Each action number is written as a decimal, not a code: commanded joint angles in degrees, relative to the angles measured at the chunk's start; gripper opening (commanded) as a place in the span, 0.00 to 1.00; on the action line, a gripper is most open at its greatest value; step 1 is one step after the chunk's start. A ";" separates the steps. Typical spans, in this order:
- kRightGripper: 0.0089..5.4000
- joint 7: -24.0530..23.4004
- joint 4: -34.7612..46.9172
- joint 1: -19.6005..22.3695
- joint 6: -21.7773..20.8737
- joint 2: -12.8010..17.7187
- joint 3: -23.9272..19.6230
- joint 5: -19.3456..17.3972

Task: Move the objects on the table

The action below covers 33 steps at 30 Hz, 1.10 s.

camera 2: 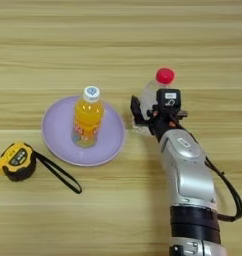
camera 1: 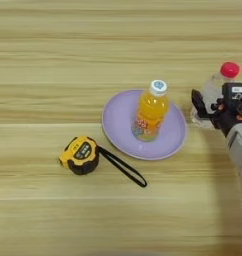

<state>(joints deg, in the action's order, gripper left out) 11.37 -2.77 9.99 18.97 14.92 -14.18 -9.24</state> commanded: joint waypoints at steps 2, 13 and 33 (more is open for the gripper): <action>0.66 -0.55 2.23 3.67 -2.15 1.52 -0.61 -0.10; 0.59 -0.65 8.85 -0.23 0.81 1.40 -0.63 -0.55; 0.59 -0.52 15.06 -9.45 3.94 0.20 -0.52 -0.70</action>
<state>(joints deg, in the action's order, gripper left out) 11.49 11.77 -0.51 24.36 14.62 -14.24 -10.16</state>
